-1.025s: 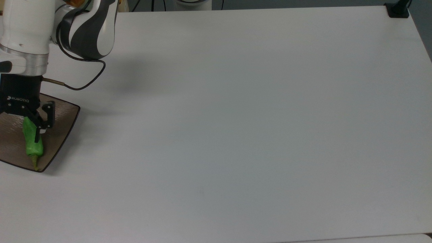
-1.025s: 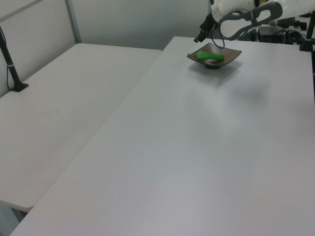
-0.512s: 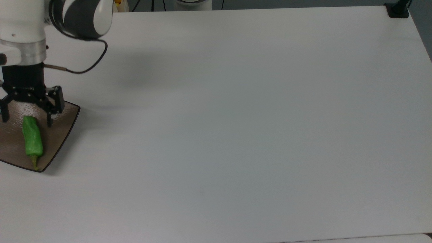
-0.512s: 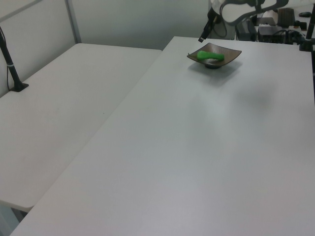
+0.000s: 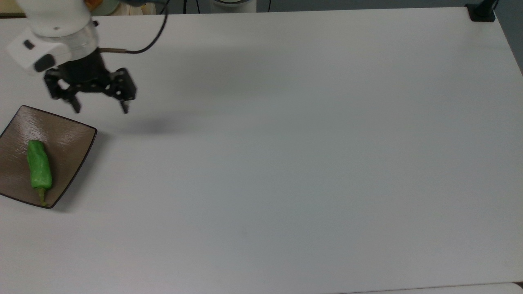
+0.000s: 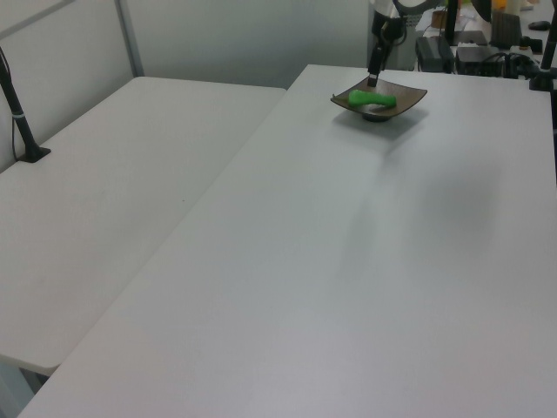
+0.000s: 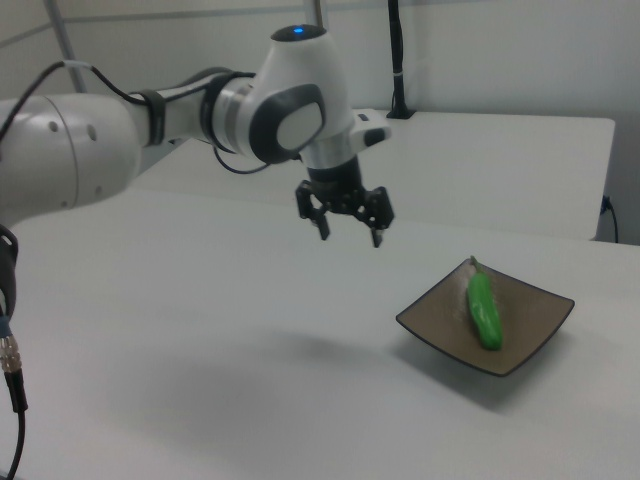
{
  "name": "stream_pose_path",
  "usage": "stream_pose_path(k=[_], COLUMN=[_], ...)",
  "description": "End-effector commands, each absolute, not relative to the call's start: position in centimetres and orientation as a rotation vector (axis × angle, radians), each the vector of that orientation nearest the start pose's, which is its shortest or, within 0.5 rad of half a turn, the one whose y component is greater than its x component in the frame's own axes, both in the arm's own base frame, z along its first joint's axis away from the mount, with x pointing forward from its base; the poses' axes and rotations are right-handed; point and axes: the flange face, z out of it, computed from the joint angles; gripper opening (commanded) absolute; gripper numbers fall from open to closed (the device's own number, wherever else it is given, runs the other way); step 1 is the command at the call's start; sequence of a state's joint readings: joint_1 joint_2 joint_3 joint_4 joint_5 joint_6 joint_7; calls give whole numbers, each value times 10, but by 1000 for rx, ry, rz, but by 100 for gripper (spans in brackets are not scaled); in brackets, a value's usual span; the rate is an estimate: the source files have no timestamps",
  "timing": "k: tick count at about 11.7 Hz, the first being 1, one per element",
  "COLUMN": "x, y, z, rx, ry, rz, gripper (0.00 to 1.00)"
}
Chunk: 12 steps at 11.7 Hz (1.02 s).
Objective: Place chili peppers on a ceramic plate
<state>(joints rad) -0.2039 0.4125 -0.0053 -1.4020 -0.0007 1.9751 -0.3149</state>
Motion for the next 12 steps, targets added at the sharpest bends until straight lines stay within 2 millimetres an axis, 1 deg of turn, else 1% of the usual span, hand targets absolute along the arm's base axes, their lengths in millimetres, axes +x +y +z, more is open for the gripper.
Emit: stream_pose_path(k=[1,2,3,4,5,6,7,9,10,11,12], x=[658,652,644,637,628,616,607,587,580,572,565], y=[-102,-86,-65,-53,-40,-21,-8,21,26,46,53], z=[506,508,504,505,508,515,520,520,522,523,525], rx=[-3158,-3150,-3144,-3142,-3140,-3136,-3136,-3137,-3138,-3139,-3140], ry=[15,27,30,35,30,-9,-36,-113,-121,-111,-88], rz=[-106,-84,-41,-32,-25,-27,-29,-27,-29,-24,-29], gripper=[100,100,100,100,100,100,100,100,100,100,100])
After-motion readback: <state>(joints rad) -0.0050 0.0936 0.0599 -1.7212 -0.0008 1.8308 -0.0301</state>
